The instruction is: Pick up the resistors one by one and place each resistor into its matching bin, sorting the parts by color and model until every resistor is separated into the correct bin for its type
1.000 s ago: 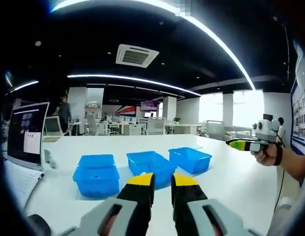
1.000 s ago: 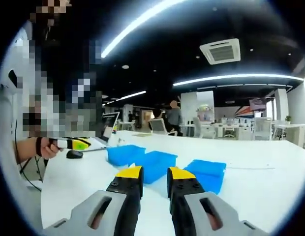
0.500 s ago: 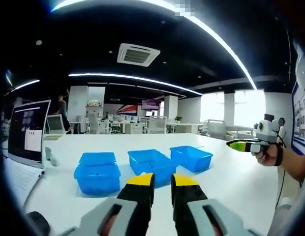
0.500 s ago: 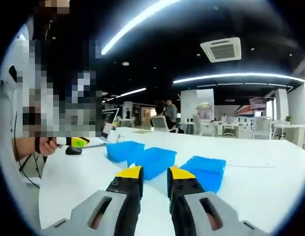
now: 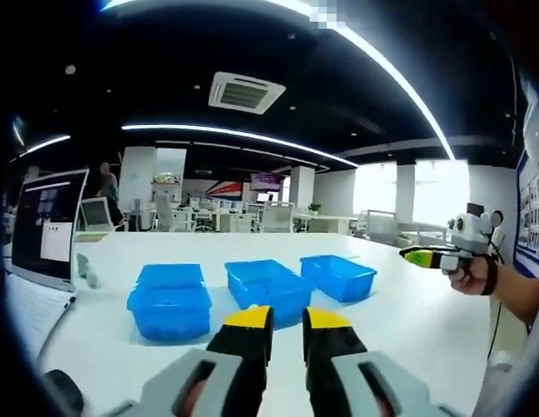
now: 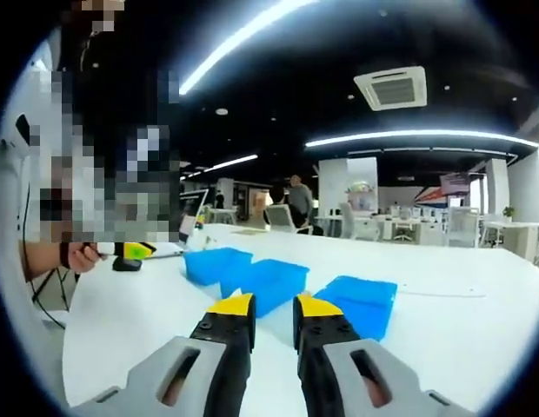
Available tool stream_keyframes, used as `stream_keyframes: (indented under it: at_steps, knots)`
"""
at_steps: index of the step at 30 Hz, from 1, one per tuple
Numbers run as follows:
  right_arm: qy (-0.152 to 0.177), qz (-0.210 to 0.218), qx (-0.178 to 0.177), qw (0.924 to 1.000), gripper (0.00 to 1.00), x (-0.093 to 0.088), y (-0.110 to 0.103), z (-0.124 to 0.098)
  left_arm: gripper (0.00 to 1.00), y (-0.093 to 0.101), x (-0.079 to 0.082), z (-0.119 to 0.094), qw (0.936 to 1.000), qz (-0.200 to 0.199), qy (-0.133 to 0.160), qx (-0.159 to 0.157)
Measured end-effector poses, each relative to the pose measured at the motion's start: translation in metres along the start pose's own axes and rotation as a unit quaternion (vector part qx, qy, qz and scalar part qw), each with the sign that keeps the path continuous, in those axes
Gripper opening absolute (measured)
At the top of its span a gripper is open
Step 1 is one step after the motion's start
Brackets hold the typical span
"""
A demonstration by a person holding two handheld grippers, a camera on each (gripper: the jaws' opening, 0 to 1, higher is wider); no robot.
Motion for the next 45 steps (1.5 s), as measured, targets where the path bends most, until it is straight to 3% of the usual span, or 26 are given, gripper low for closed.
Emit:
stream_keyframes:
  at_steps: [14, 20, 25, 34, 45]
  knots:
    - [-0.007, 0.001, 0.003, 1.0000, 0.19, -0.003, -0.002, 0.006, 0.16, -0.005, -0.007, -0.002, 0.9997, 0.003, -0.012, 0.020]
    - [-0.022, -0.021, 0.006, 0.9995, 0.19, -0.006, 0.000, 0.011, 0.17, -0.007, 0.003, -0.007, 0.9995, 0.017, -0.005, 0.027]
    - [-0.035, -0.036, 0.029, 0.9983, 0.16, -0.012, 0.001, 0.026, 0.17, 0.000, 0.007, -0.023, 0.9977, 0.028, 0.000, 0.061]
    - [0.002, -0.065, 0.059, 0.9962, 0.17, 0.012, -0.011, 0.014, 0.17, 0.024, -0.006, -0.050, 0.9952, 0.012, 0.004, 0.097]
    - [0.010, -0.048, 0.043, 0.9979, 0.17, 0.015, -0.011, -0.002, 0.17, 0.039, -0.003, -0.052, 0.9971, 0.028, 0.003, 0.070]
Point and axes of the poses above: the point that each gripper's makers call its tool centre point, and the gripper's own axes: z roughly forward along the fingers, y roughly to its right, x roughly out of its top, the point moved 8 cm from there along -z, roughly backward along the fingers, and after that the axes turned 14 degrees about -y, right-handed, at the moved point
